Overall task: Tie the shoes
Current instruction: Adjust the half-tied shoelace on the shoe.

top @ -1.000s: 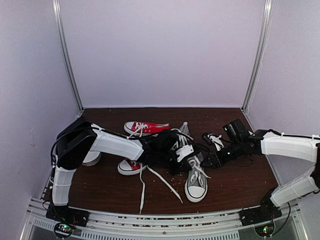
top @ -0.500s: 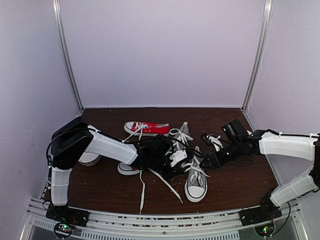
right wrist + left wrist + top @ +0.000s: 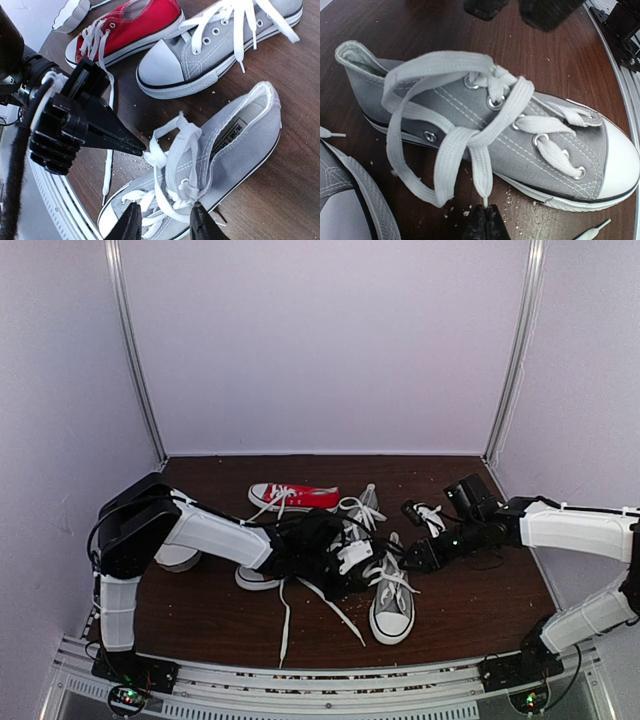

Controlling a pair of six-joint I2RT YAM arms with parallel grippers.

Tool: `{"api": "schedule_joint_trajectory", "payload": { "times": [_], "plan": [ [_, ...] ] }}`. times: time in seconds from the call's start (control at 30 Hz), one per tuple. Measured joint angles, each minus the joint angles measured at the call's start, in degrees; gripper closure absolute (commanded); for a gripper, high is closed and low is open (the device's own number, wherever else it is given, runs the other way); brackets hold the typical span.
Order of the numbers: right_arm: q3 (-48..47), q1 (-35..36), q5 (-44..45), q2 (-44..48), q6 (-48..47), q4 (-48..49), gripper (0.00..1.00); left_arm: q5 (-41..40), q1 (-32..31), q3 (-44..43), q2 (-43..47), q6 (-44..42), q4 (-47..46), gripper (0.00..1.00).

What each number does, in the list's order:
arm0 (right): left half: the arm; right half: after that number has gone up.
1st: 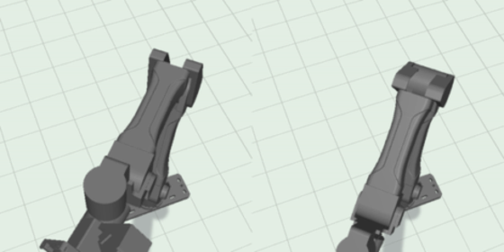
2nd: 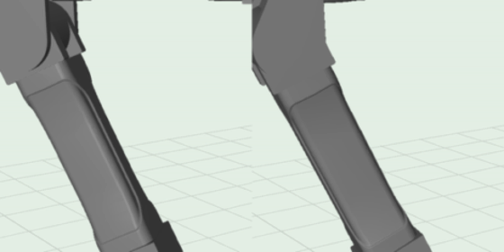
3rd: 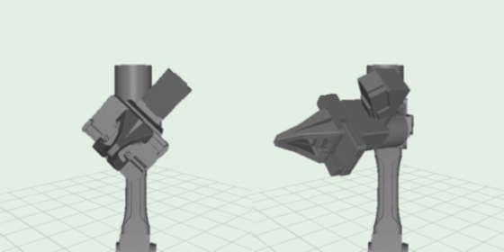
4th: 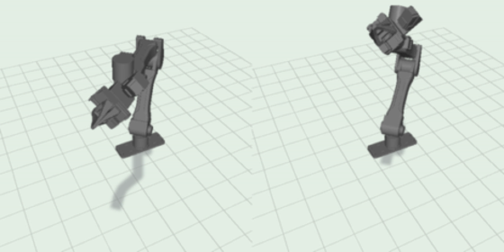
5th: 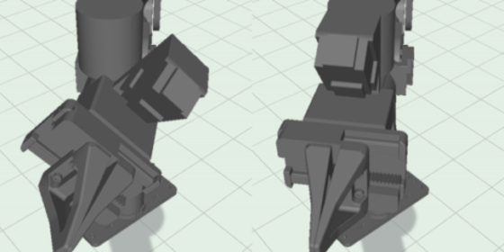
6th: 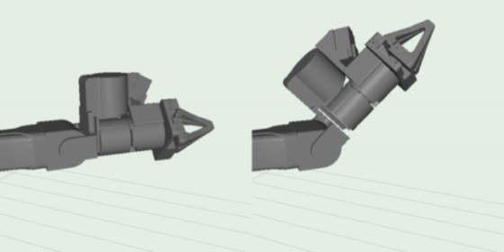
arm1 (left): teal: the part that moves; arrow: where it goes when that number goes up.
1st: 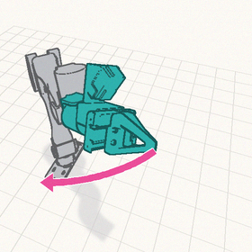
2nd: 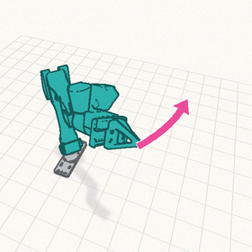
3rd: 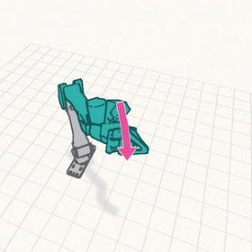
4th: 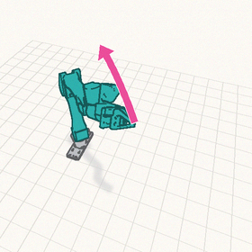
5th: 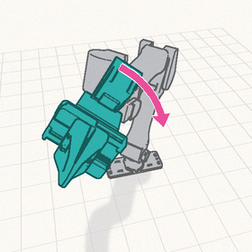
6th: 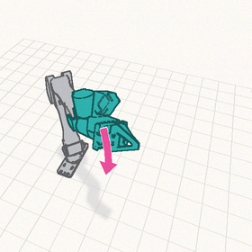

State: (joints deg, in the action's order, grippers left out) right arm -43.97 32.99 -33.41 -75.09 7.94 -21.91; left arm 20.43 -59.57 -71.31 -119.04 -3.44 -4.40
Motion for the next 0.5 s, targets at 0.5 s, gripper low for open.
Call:
{"api": "schedule_joint_trajectory", "payload": {
  "times": [0.5],
  "plan": [
    [10.4, 2.4, 4.2, 5.8, 2.8, 11.1, 0.51, -0.1, 0.0, 2.6, 0.7, 4.4, -5.7, 1.0]
  ]
}}
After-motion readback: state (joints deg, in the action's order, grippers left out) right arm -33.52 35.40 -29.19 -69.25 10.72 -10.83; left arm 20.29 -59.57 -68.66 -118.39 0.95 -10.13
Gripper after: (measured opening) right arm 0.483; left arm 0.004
